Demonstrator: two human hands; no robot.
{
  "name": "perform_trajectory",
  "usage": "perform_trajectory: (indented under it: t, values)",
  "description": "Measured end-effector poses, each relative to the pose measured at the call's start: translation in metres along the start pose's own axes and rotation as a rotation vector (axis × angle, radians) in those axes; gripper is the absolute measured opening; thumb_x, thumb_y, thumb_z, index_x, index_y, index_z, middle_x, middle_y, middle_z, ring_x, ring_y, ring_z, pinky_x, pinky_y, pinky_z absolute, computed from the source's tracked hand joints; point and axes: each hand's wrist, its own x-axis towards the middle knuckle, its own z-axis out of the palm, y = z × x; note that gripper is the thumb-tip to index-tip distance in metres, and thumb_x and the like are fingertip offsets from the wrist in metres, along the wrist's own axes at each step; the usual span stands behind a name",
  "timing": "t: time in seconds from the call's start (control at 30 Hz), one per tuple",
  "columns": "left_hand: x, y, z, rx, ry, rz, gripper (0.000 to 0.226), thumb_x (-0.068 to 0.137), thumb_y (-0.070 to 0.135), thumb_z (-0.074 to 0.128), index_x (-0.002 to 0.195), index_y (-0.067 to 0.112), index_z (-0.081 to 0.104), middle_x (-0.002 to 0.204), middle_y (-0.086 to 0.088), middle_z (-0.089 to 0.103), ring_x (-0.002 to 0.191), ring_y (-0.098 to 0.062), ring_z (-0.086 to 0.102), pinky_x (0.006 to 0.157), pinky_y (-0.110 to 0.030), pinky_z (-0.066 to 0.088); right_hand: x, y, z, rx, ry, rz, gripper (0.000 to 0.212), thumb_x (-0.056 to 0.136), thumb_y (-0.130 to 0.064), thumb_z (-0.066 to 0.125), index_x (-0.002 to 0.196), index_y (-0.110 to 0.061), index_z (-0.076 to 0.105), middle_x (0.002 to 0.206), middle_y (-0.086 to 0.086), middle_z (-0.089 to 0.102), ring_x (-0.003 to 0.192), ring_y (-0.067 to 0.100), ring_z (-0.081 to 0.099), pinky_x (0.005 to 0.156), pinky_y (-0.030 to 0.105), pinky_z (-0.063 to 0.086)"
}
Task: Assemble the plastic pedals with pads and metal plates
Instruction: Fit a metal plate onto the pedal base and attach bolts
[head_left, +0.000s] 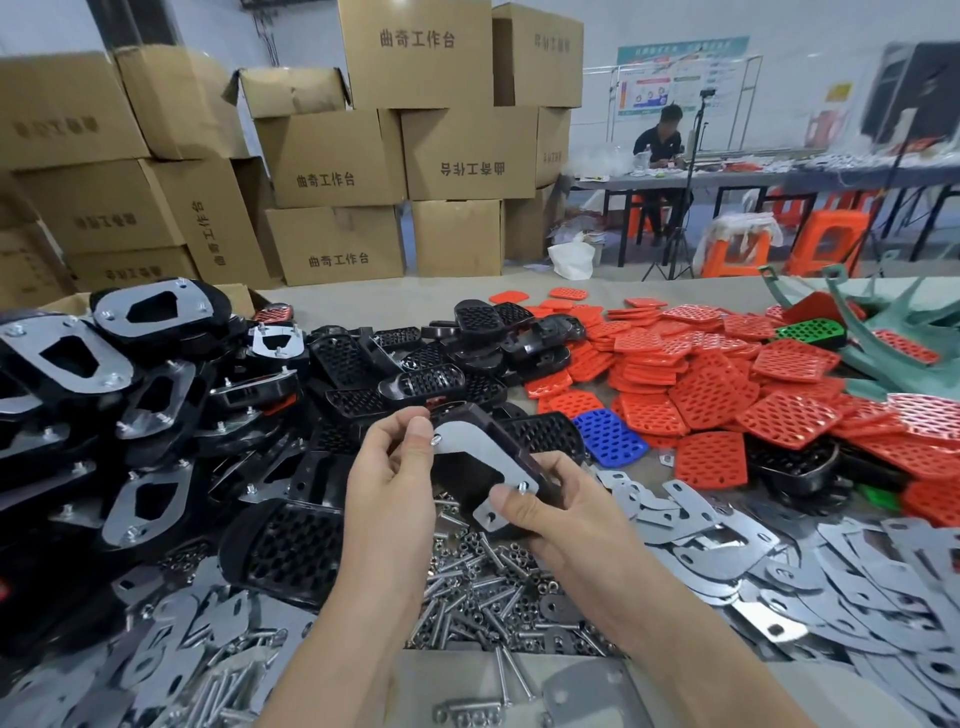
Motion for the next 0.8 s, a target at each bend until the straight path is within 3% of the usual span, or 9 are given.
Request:
perform_trajectory:
  t: [0.17, 0.3, 0.37, 0.47, 0.57, 0.7, 0.8]
  values:
    - [-0.002, 0.001, 0.004, -0.116, -0.010, -0.090, 0.017, 0.104, 0.027, 0.052, 0.096, 0.018, 0.064, 0.093, -0.004, 0.070, 0.089, -0.021, 0.064, 0.086, -0.043, 0.052, -0.005, -0.005, 0.007, -0.098, -0.137, -0.084, 0.058, 0.079, -0.028, 0.082, 0.128, -0.054, 0.063, 0.129, -0.015, 0.070, 0.120, 0.008, 0.066, 0.093, 0.020, 0.054]
    - [-0.007, -0.004, 0.011, -0.122, 0.003, -0.137, 0.016, 0.103, 0.023, 0.055, 0.090, 0.022, 0.065, 0.092, -0.001, 0.071, 0.088, -0.018, 0.063, 0.081, -0.038, 0.050, -0.005, -0.008, 0.011, 0.031, -0.029, -0.080, 0.058, 0.074, -0.030, 0.084, 0.127, -0.047, 0.068, 0.127, -0.005, 0.073, 0.120, 0.019, 0.068, 0.095, 0.032, 0.055]
    - [-0.011, -0.006, 0.014, -0.076, -0.020, -0.086, 0.012, 0.101, 0.027, 0.058, 0.094, 0.024, 0.068, 0.092, 0.005, 0.074, 0.089, -0.011, 0.067, 0.086, -0.032, 0.051, -0.006, -0.012, 0.008, 0.180, -0.053, -0.025, 0.053, 0.079, -0.015, 0.082, 0.127, -0.034, 0.071, 0.125, 0.005, 0.074, 0.115, 0.022, 0.071, 0.090, 0.031, 0.057]
    - [-0.016, 0.001, 0.012, 0.209, -0.100, 0.183, 0.015, 0.101, 0.035, 0.056, 0.099, 0.037, 0.070, 0.096, 0.019, 0.073, 0.091, 0.001, 0.066, 0.075, -0.014, 0.048, -0.011, -0.021, 0.004, 0.358, -0.068, 0.034, 0.055, 0.079, 0.001, 0.076, 0.131, -0.015, 0.069, 0.125, 0.018, 0.072, 0.108, 0.027, 0.073, 0.084, 0.030, 0.061]
    - [-0.020, 0.015, 0.006, 0.528, -0.154, 0.416, 0.018, 0.102, 0.038, 0.050, 0.112, 0.043, 0.064, 0.114, 0.025, 0.059, 0.107, 0.002, 0.057, 0.082, -0.016, 0.045, -0.023, -0.027, -0.001, 0.460, -0.012, 0.031, 0.055, 0.077, -0.001, 0.077, 0.132, -0.004, 0.066, 0.128, 0.021, 0.070, 0.116, 0.033, 0.070, 0.097, 0.037, 0.058]
    - [-0.031, 0.033, -0.013, 0.680, -0.265, 0.333, 0.014, 0.102, 0.039, 0.049, 0.106, 0.043, 0.062, 0.095, 0.027, 0.066, 0.088, 0.006, 0.061, 0.068, -0.017, 0.047, -0.040, -0.028, -0.012, 0.620, 0.154, 0.014, 0.048, 0.078, -0.008, 0.073, 0.124, 0.004, 0.069, 0.124, 0.022, 0.071, 0.112, 0.031, 0.072, 0.087, 0.034, 0.062]
    - [-0.045, 0.044, -0.029, 0.857, -0.431, 0.316, 0.014, 0.101, 0.040, 0.049, 0.101, 0.043, 0.062, 0.092, 0.032, 0.063, 0.070, 0.005, 0.059, 0.063, -0.013, 0.045, -0.046, -0.029, -0.016, 0.726, 0.222, -0.006, 0.046, 0.081, -0.006, 0.067, 0.124, 0.009, 0.064, 0.123, 0.022, 0.072, 0.110, 0.029, 0.073, 0.090, 0.035, 0.060]
